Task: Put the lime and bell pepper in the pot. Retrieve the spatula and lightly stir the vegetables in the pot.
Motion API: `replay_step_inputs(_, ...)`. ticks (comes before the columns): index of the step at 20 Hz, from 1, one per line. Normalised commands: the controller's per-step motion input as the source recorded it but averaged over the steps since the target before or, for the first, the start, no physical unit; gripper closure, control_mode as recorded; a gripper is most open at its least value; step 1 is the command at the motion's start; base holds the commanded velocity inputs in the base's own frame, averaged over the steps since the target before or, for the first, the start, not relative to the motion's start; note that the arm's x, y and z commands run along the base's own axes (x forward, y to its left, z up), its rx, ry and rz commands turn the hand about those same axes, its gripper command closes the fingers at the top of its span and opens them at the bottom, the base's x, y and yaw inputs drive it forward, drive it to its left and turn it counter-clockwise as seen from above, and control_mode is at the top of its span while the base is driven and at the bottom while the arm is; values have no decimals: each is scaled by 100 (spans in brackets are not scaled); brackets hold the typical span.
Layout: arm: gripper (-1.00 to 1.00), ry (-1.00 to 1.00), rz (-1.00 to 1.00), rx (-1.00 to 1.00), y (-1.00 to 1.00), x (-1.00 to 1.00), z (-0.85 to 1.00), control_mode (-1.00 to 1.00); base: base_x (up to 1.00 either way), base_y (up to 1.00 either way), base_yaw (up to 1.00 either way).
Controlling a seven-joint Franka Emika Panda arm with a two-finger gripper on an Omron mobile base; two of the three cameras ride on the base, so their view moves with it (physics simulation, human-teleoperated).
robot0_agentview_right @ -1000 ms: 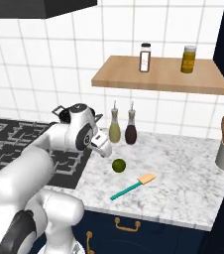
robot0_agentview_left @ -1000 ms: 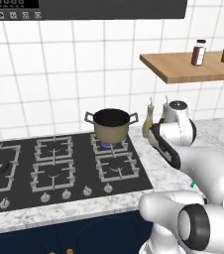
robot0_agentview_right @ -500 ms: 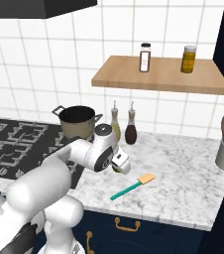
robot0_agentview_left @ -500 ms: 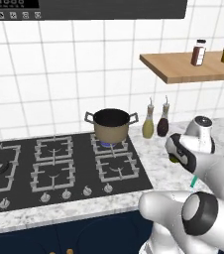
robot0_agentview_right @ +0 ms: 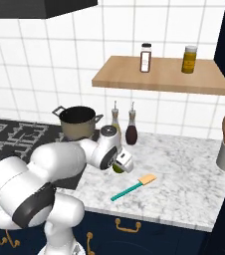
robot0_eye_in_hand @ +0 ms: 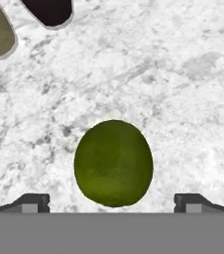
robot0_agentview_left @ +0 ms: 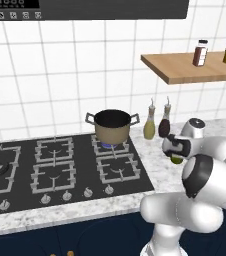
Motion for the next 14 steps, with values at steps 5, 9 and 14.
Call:
replay_step_inputs(5, 100, 2, 2, 1, -4, 4, -23, -100, 0, 0, 0)
replay_step_inputs(9, 100, 8, 0, 0, 0, 34, -37, -100, 0, 0, 0)
replay_step_inputs(14, 100, 1, 2, 0, 0, 7, -6, -100, 0, 0, 0)
